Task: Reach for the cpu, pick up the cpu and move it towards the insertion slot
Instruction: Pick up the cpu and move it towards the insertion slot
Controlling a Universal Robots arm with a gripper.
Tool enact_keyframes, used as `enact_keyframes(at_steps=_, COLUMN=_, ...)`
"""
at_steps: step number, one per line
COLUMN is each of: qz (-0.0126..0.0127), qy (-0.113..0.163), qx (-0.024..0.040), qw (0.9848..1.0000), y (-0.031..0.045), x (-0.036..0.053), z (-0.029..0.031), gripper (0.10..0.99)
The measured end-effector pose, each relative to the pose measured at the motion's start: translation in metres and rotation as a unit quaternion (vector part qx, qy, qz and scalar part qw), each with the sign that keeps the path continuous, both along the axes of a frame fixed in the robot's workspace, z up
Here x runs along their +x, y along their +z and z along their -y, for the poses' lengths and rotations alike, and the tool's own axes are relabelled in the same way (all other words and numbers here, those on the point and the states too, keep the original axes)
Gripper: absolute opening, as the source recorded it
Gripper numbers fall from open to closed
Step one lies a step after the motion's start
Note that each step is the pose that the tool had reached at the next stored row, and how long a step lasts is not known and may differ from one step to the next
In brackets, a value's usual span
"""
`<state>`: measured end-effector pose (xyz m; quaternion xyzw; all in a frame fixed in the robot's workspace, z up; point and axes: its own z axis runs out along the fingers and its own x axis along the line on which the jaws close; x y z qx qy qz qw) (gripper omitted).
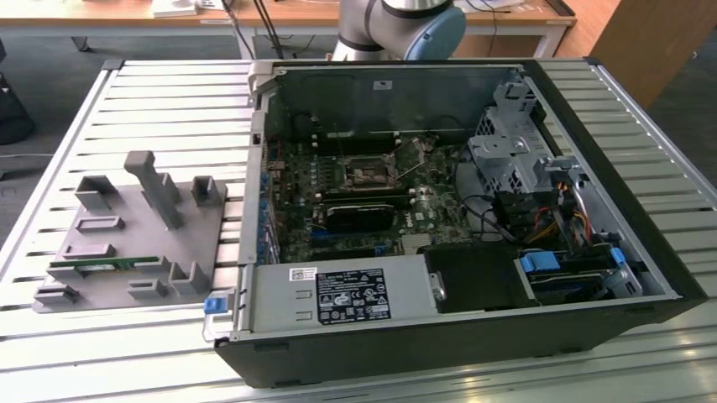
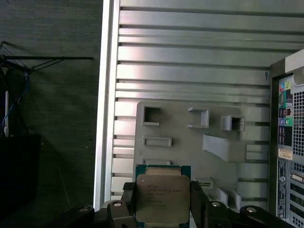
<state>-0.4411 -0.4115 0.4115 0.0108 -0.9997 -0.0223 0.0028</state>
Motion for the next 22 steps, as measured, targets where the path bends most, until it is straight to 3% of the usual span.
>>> enact_keyframes(at_steps=3, qz=0.0000, qy=0.000, qx=0.0000, qw=1.0000, y=0.0061, x=0.0018, z=0.0000, gripper=0.545)
enact_keyframes(at_steps=15, qz=0.0000, qy=0.000, qx=0.0000, qw=1.0000, y=0.0063, x=0.0273, z=0.0000, gripper=0.545)
enact_keyframes(at_steps=22, qz=-0.0001, qy=0.000, qx=0.0001, qw=1.0000, y=0.0063, x=0.0523, z=0.0001, gripper=0.545)
